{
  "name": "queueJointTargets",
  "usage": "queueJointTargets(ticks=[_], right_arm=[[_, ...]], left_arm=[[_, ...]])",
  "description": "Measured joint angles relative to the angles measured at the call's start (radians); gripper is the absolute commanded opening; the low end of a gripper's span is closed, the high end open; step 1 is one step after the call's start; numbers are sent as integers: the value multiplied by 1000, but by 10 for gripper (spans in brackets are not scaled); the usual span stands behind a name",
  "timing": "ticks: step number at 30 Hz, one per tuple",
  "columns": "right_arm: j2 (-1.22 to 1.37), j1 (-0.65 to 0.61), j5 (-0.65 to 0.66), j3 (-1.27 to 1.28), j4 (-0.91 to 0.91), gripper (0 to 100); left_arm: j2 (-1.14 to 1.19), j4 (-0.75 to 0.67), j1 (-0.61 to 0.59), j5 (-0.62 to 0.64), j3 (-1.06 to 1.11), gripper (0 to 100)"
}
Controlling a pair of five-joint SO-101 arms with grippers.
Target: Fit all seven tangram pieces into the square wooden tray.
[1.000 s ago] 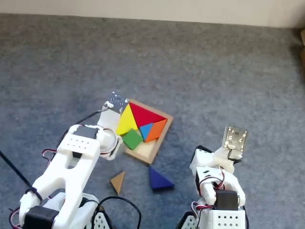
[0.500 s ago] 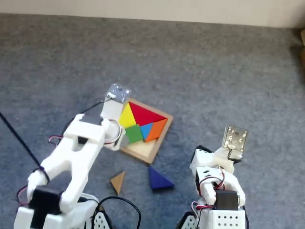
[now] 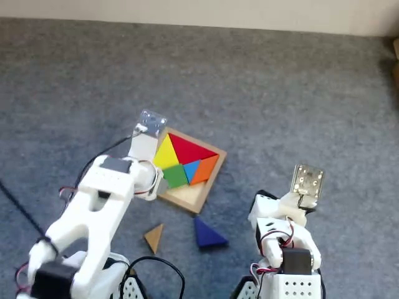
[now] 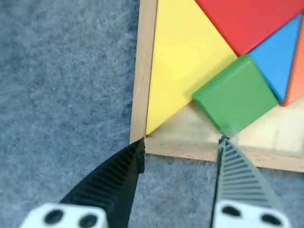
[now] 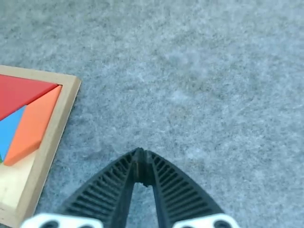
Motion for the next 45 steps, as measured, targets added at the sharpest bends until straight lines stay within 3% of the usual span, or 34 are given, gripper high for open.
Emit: queueJointTargets(ticks=[7, 12, 15, 18, 25, 29, 35, 45], right_arm=[[0, 0, 0, 0, 0, 9], [0, 0, 0, 0, 0, 9], [0, 0, 0, 0, 0, 9], [0, 0, 0, 0, 0, 9], [0, 0, 0, 0, 0, 9], [0, 0, 0, 0, 0, 9], [0, 0, 0, 0, 0, 9], [0, 0, 0, 0, 0, 9]], left_arm=[[-190, -109, 0, 2, 147, 245], [-209, -209, 0, 66, 175, 245], [-209, -215, 0, 43, 175, 245], [-209, -129, 2, 18, 169, 249], [-316, 269, 6, 9, 34, 253], [-351, 402, 52, 8, 28, 313], [-288, 384, 78, 8, 95, 319], [55, 302, 77, -11, 84, 278]])
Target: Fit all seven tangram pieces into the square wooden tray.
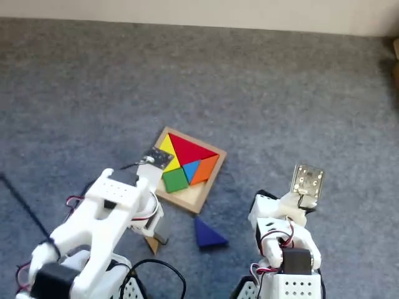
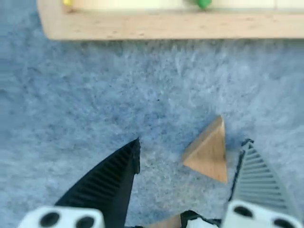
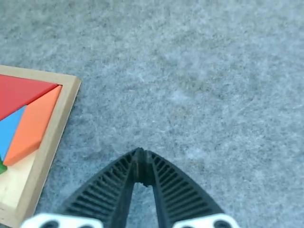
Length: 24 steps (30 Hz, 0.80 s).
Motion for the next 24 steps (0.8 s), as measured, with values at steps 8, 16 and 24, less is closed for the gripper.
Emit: queueJointTargets(ticks=[8, 16, 24], right_arm=[[0, 0, 0, 0, 0, 9], [0, 0, 0, 0, 0, 9], [0, 0, 0, 0, 0, 9]], left_arm=[[63, 0, 81, 2, -34, 213], [69, 2, 78, -21, -38, 180], [72, 2, -6, -84, -57, 63]])
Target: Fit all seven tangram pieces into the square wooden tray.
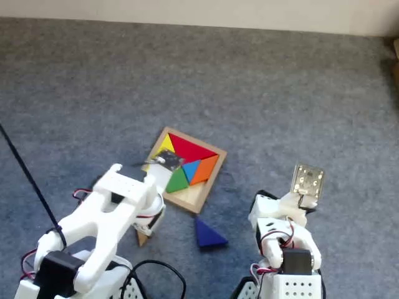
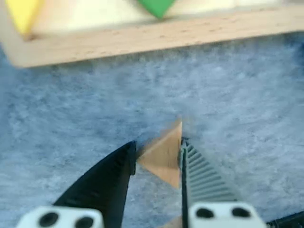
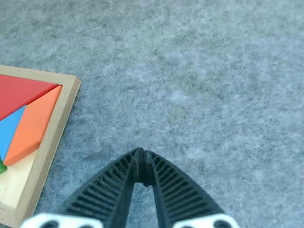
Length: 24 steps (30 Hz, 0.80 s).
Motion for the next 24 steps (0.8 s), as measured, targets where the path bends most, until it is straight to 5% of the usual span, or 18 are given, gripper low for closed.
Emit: queueJointTargets(ticks=[13, 24], right_arm=[[0, 0, 0, 0, 0, 9], [0, 20, 0, 0, 0, 9]], left_arm=[[2, 133, -41, -170, -264, 63], [6, 164, -41, -824, -356, 66]])
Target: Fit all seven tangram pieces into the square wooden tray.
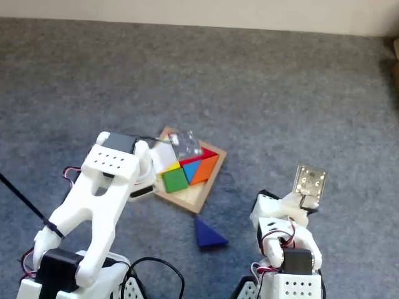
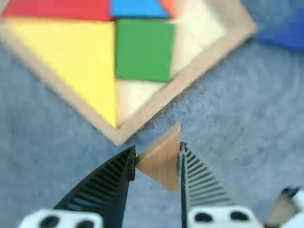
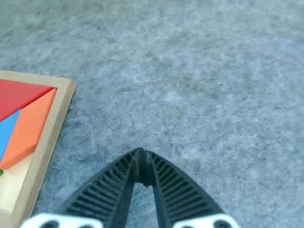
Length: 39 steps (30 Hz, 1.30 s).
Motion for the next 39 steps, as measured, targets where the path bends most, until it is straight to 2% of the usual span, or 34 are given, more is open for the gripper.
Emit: queueJointTargets(ticks=[5, 9, 18, 25, 31, 39], right_arm=[[0, 6, 0, 0, 0, 9], [0, 5, 0, 0, 0, 9], [0, 5, 0, 0, -32, 9], [0, 5, 0, 0, -32, 9], [0, 5, 0, 0, -32, 9], [0, 5, 0, 0, -32, 9]], left_arm=[[0, -5, 0, -247, 0, 63], [0, -86, 0, -342, 0, 63], [0, -173, 0, -381, 0, 73], [0, -176, 0, -381, 0, 233], [0, -213, -8, -381, 0, 239], [0, -241, -103, -381, 0, 238]])
